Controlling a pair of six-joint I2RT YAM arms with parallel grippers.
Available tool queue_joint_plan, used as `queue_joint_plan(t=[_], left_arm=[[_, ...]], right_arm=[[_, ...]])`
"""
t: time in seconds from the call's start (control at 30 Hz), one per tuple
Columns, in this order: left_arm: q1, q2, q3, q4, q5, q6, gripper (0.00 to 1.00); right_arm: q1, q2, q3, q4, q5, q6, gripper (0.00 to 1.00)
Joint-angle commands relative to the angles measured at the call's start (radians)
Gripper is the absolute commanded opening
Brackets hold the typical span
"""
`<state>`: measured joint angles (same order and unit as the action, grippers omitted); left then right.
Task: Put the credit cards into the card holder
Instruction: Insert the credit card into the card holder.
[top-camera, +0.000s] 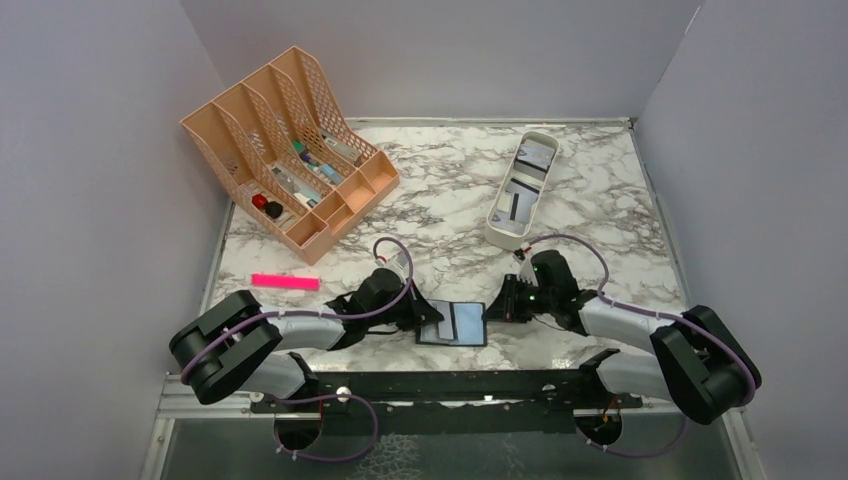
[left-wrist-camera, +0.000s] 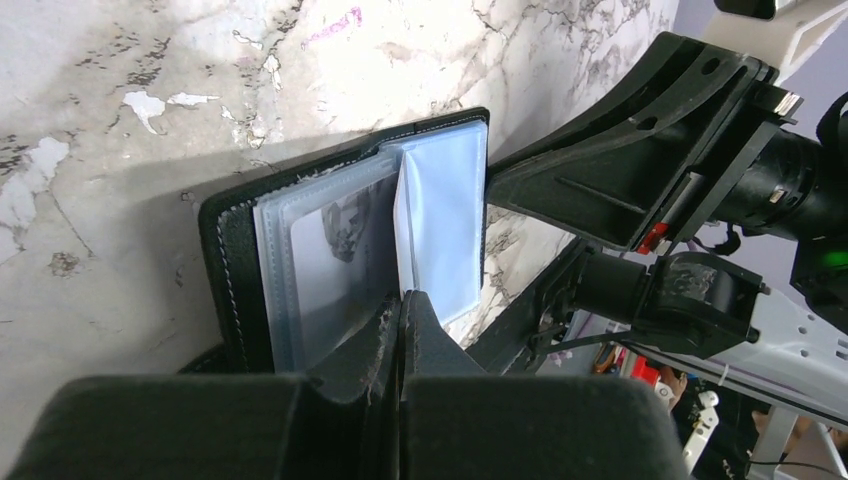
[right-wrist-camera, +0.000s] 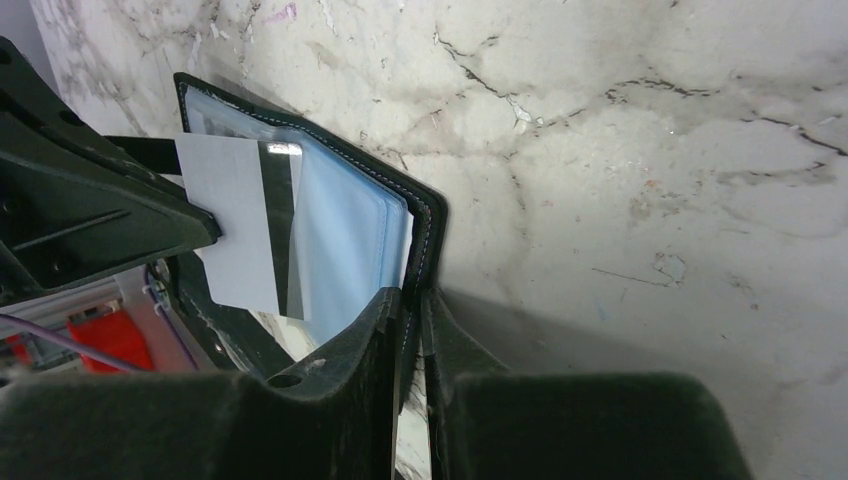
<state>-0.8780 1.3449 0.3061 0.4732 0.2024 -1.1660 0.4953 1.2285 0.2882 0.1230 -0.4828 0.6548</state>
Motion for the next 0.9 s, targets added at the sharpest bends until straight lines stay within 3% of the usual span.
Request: queue_joint_plan(t=[0.0,0.47,0.7,0.87], left_arm=[[-0.001,-0.009,-0.021,0.039,0.010,-0.010,0.00],[-0.002,-0.005,-0.069,0.009,0.032,0.026,0.00],[-0.011,0.019,-0.022,0.012,0.022,0.063,0.00],[-0.024,0.061,0.030,0.010,0.017,0.072,0.12]], right_arm=[[0.021,0.022,-0.033,0.015,0.026,0.017,0.18],[0.023,-0.004,-0.029,-0.002,0.060,0.022,0.15],[0.024,-0.005,-0.027,0.026,0.030,0.030,0.15],[0.029,-0.006,-0.019,0.031,0.016,0.043,0.15]])
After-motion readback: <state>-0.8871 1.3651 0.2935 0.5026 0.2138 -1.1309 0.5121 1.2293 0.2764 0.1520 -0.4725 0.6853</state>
